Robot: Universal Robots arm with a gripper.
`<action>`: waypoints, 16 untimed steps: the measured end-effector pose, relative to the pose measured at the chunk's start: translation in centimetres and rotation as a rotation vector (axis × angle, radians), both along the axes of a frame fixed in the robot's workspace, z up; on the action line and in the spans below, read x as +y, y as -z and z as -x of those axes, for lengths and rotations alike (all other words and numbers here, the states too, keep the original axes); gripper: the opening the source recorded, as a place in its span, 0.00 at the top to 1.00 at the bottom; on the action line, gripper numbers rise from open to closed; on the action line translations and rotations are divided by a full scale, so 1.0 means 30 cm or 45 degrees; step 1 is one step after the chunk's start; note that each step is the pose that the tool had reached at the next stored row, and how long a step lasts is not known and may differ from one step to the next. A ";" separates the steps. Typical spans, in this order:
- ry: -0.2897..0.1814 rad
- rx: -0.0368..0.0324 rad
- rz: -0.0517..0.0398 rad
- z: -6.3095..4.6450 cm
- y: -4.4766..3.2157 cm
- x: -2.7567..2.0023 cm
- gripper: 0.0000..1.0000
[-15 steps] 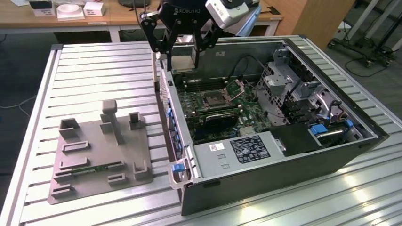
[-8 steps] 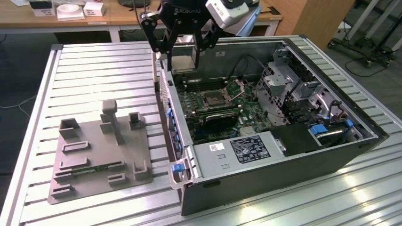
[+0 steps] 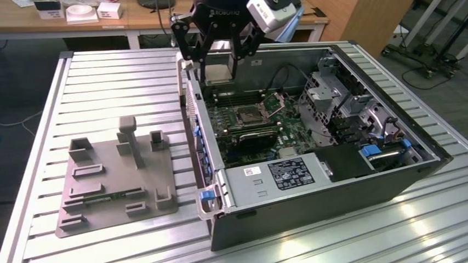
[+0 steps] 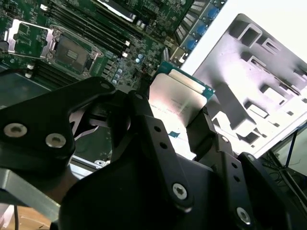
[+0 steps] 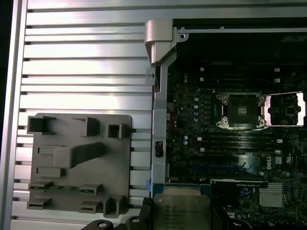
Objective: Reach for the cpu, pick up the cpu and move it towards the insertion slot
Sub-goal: 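Pick up the cpu and move it towards the insertion slot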
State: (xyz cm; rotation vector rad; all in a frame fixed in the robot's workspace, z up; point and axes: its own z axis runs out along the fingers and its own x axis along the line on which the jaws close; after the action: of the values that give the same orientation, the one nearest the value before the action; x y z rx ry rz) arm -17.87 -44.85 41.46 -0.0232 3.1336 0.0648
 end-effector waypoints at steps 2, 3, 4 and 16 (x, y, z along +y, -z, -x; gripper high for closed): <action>0.000 0.0000 0.000 -0.008 0.000 0.000 0.45; 0.000 0.0000 0.000 -0.012 0.000 0.000 0.45; 0.000 0.0000 0.000 -0.015 0.000 0.000 0.45; 0.000 0.0000 0.000 -0.063 0.000 0.000 0.45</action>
State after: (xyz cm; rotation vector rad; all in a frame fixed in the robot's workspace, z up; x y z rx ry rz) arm -15.97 -44.85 41.45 -0.0232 3.1336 0.0648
